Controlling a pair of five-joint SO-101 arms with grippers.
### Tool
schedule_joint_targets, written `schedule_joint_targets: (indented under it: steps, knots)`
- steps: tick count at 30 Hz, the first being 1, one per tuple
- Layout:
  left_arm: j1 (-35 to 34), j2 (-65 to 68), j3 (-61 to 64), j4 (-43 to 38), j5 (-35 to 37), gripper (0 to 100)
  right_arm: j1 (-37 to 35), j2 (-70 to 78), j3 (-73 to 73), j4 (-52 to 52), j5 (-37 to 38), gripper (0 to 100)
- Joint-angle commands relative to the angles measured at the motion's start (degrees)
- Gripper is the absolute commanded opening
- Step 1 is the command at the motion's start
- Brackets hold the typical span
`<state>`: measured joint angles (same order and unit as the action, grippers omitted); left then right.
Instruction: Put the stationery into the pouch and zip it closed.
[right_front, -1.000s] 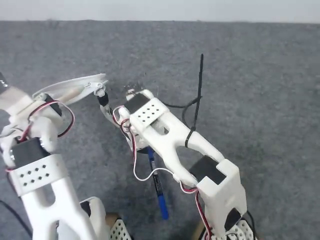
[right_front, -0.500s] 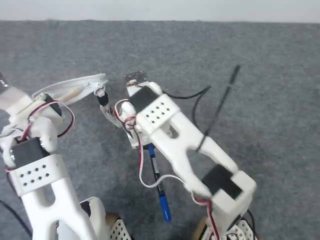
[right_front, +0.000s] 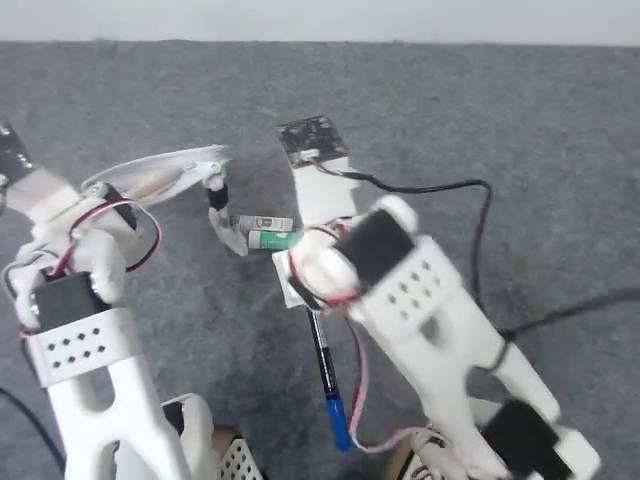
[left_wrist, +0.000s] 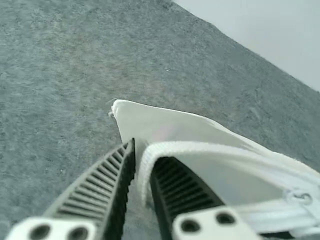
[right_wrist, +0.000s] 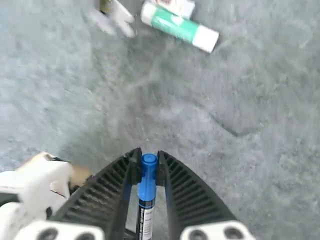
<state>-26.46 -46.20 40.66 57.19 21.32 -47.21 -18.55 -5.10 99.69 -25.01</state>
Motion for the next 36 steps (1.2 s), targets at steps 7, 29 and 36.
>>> schedule_joint_targets:
  steps: [7, 29, 36]
  knots:
    - [3.0, -2.1, -2.4, -0.7, -1.0, 1, 0.0, -10.8, 4.1, -10.6, -0.7, 0.6]
    - [3.0, -2.1, -2.3, -0.4, -1.1, 1, -7.7, -32.0, 31.3, -58.0, 2.1, 0.6]
    - [3.0, -2.1, -2.3, -0.4, -1.1, 1, -7.7, -36.9, 36.5, -73.0, 12.1, 0.6]
